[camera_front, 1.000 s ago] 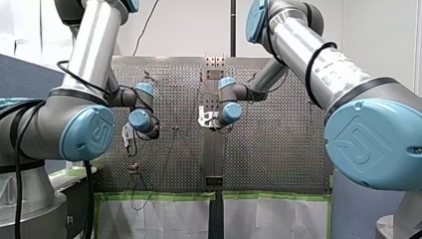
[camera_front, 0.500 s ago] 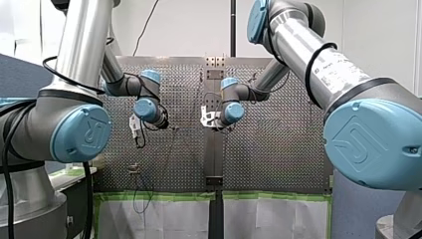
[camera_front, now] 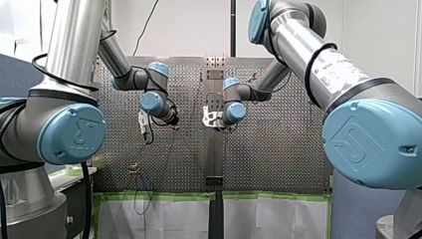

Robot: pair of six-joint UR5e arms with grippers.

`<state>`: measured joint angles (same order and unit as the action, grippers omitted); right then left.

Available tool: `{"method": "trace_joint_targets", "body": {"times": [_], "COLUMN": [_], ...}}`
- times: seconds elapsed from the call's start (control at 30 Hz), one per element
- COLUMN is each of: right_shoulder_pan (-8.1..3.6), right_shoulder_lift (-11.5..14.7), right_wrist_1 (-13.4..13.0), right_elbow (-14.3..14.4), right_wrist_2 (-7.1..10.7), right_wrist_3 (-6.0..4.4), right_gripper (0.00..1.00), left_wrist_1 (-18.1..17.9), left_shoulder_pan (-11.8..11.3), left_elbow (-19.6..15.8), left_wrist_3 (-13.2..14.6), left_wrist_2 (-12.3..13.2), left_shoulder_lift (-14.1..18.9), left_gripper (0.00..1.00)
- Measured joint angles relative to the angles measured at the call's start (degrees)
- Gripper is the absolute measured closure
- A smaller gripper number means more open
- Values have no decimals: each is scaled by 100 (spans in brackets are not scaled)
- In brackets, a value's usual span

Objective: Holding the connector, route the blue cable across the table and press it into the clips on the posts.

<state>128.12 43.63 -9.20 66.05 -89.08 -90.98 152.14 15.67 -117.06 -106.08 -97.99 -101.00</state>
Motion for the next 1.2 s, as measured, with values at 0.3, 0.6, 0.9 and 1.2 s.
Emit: {"method": "trace_joint_targets", "body": {"times": [0.3, 0.6, 0.9, 1.2], "right_shoulder_pan": [-11, -11, -11, -11], "right_shoulder_lift": [-4, -6, -9, -9], "right_wrist_1": [-12, -21, -23, -22], "right_elbow": [0, 1, 0, 1], "right_wrist_2": [132, 179, 180, 180], "right_wrist_3": [-17, -18, -18, -18], "right_gripper": [100, 100, 100, 100], "left_wrist_1": [-275, -335, -364, -483], "left_shoulder_pan": [202, 386, 553, 624], "left_elbow": [90, 534, 839, 1103], "left_wrist_3": [-9, -93, -65, -71], "left_wrist_2": [38, -110, -341, -744], "left_shoulder_lift": [-267, -731, -1221, -1554], "left_gripper": [0, 0, 0, 0]}}
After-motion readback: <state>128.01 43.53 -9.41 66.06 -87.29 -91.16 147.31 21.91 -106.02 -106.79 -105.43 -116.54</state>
